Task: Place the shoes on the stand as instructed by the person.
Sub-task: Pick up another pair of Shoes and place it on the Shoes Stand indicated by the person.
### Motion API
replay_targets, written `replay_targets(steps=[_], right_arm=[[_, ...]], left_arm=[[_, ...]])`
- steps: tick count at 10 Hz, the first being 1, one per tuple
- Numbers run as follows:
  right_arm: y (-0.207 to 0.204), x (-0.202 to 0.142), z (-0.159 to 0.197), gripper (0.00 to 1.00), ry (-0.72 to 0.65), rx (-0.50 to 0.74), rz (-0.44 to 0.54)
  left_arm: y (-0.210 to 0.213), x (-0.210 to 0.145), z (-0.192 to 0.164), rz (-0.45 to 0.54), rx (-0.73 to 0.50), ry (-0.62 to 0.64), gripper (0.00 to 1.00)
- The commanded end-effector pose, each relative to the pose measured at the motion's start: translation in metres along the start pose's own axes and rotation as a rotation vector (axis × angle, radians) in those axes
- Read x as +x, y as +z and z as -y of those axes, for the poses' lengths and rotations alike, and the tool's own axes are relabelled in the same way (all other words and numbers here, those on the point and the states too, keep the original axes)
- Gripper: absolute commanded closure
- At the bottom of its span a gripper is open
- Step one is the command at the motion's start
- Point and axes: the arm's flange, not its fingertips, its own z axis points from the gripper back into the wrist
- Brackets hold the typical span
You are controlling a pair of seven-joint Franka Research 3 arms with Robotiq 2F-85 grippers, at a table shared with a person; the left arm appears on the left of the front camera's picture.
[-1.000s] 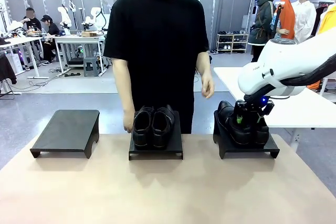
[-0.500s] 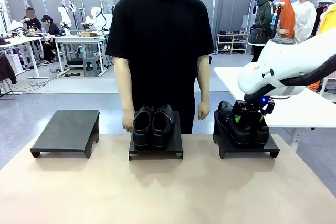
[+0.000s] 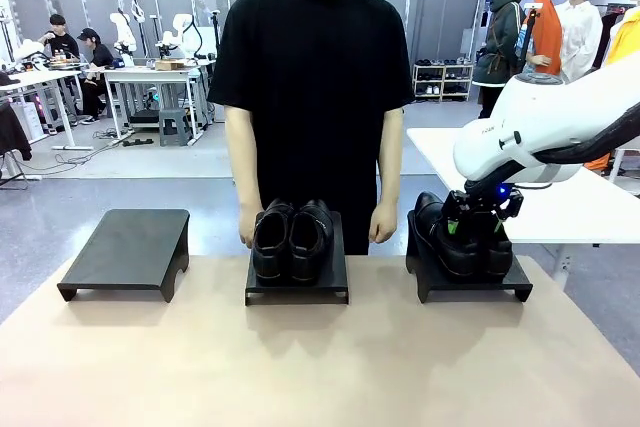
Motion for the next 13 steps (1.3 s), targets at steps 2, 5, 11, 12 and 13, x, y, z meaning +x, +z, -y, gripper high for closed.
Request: replay_targets(steps=[2, 5, 11, 12, 13], right_arm=[[0.0, 0.0, 0.0, 0.0, -0.001, 0.0, 0.001], [0.0, 0.0, 0.0, 0.0, 0.0, 0.0, 0.0], [0.151, -0.101, 0.072, 0.0, -0.092, 0.375, 0.015], [0.162, -0.128, 0.093, 0.0, -0.107, 0.481, 0.002], [0.168, -0.161, 0.122, 0.0, -0.104, 0.688, -0.065]], left_arm=[[0.0, 0.001, 0.002, 0.005, -0.006, -0.006, 0.0], [0.0, 0.001, 0.002, 0.005, -0.006, -0.006, 0.0], [0.0, 0.001, 0.002, 0.005, -0.006, -0.006, 0.0], [0.0, 0.001, 0.002, 0.005, -0.006, -0.006, 0.0], [0.0, 0.001, 0.002, 0.005, -0.006, -0.006, 0.0]])
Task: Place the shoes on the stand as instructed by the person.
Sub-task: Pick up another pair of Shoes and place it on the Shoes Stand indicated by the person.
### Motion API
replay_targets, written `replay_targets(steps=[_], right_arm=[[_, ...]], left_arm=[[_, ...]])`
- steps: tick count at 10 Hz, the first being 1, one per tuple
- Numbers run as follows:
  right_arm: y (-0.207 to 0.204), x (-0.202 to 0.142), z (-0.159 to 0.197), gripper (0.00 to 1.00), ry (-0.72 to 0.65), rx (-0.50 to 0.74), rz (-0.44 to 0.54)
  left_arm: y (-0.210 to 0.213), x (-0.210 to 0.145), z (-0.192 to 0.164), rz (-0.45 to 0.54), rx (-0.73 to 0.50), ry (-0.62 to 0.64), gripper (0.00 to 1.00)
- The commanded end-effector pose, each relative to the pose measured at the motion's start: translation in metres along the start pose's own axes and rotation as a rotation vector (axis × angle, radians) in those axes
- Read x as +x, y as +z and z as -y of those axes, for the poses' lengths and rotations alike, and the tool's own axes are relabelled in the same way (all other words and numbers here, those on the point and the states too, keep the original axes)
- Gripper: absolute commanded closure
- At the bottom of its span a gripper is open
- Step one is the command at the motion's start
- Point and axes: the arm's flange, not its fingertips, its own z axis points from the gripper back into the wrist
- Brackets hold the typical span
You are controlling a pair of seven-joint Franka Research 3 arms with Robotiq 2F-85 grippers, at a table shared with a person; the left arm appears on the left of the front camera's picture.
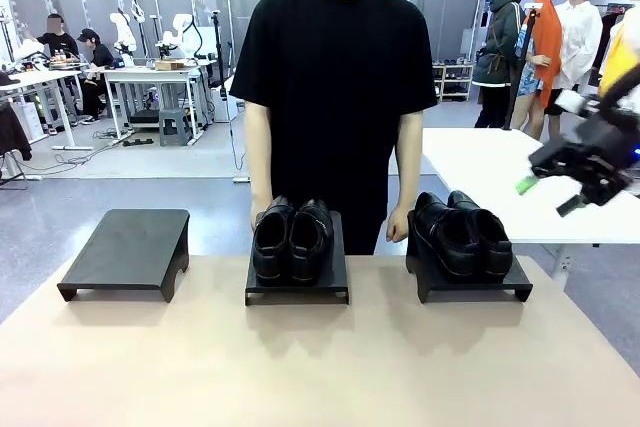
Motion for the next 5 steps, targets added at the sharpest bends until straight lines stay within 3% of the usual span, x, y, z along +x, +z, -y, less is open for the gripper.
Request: replay_targets(steps=[1, 2, 5], right_arm=[[0.023, -0.048, 0.056, 0.0, -0.037, 0.289, -0.057], [0.033, -0.077, 0.077, 0.0, -0.025, 0.406, -0.039], [0.031, -0.171, 0.128, 0.0, -0.06, 0.562, 0.011]], left_arm=[[0.0, 0.001, 0.002, 0.006, -0.006, -0.007, 0.0], [0.0, 0.001, 0.002, 0.006, -0.006, -0.007, 0.0], [0.0, 0.001, 0.002, 0.006, -0.006, -0.007, 0.0]])
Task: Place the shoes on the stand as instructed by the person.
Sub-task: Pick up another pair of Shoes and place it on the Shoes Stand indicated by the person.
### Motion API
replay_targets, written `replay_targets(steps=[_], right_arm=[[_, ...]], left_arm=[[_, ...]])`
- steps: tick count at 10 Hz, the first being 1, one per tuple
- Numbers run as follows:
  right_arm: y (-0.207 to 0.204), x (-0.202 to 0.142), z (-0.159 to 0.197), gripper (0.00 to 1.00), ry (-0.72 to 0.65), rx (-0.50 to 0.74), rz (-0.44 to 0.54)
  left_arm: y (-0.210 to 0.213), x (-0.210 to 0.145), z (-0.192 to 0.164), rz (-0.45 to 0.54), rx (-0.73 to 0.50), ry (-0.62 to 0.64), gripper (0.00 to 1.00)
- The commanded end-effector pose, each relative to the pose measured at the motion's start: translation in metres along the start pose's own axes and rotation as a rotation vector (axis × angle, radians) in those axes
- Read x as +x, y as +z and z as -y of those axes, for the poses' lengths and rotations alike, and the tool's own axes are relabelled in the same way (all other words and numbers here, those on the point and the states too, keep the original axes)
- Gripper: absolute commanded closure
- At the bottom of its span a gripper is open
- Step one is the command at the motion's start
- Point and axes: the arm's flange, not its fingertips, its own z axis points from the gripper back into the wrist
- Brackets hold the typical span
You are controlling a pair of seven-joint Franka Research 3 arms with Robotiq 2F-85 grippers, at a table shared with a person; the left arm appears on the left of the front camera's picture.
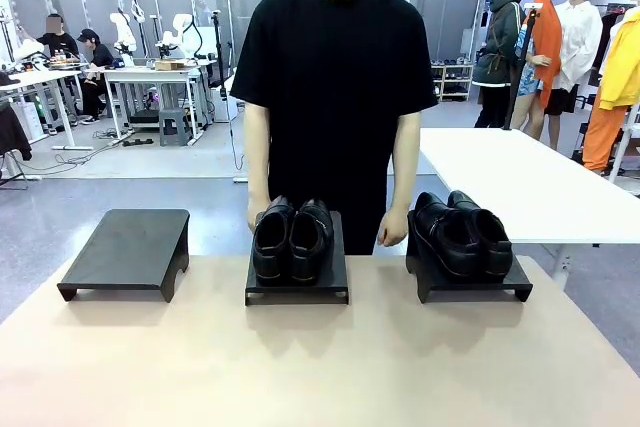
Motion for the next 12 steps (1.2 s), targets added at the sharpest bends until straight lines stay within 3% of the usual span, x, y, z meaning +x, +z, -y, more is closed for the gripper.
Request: replay_targets(steps=[1, 3, 4, 6, 12], right_arm=[[0.001, -0.034, 0.023, 0.0, -0.023, 0.037, 0.0], [0.005, -0.063, 0.045, 0.0, -0.021, 0.169, 0.085], [0.0, -0.067, 0.053, 0.0, -0.039, 0.195, 0.074], [0.0, -0.069, 0.047, 0.0, -0.061, 0.142, 0.066], [0.0, -0.069, 0.047, 0.0, -0.061, 0.142, 0.066]], left_arm=[[0.0, 0.001, 0.003, 0.006, -0.006, -0.007, 0.0], [0.0, 0.001, 0.003, 0.006, -0.006, -0.007, 0.0], [0.0, 0.001, 0.003, 0.006, -0.006, -0.007, 0.0], [0.0, 0.001, 0.003, 0.006, -0.006, -0.007, 0.0], [0.0, 0.001, 0.003, 0.006, -0.006, -0.007, 0.0]])
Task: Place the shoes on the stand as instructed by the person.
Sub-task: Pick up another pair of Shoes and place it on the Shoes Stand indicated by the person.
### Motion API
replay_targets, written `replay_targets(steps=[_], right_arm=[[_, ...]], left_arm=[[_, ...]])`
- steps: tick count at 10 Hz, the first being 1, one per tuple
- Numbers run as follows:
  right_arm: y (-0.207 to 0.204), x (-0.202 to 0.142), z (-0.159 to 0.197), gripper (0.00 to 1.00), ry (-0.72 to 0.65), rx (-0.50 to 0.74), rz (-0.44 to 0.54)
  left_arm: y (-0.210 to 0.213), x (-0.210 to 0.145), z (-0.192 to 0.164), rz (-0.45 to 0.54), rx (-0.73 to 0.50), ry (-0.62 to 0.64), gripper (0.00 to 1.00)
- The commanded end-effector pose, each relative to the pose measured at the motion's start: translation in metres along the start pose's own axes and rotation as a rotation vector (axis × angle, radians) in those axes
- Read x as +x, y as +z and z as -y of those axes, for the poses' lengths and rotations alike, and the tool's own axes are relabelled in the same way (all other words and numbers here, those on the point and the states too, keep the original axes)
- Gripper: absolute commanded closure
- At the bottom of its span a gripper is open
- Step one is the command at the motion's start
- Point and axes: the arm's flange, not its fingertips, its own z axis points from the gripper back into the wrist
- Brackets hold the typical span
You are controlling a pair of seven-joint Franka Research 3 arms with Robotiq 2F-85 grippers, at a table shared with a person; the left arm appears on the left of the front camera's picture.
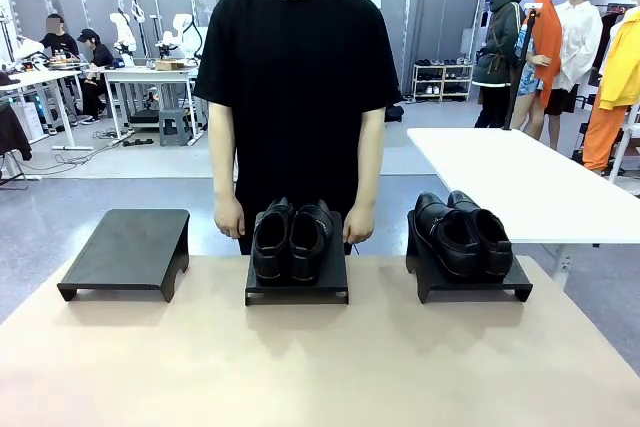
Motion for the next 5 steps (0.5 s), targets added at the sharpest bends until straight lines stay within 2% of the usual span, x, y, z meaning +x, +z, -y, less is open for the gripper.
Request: replay_targets(steps=[1, 5], right_arm=[[0.0008, -0.0007, -0.0035, 0.0, 0.013, 0.0, 0.006], [0.0008, -0.0007, -0.0035, 0.0, 0.013, 0.0, 0.006]], left_arm=[[0.0004, 0.001, 0.0025, 0.007, -0.006, -0.007, 0.0], [0.0004, 0.001, 0.0025, 0.007, -0.006, -0.007, 0.0]])
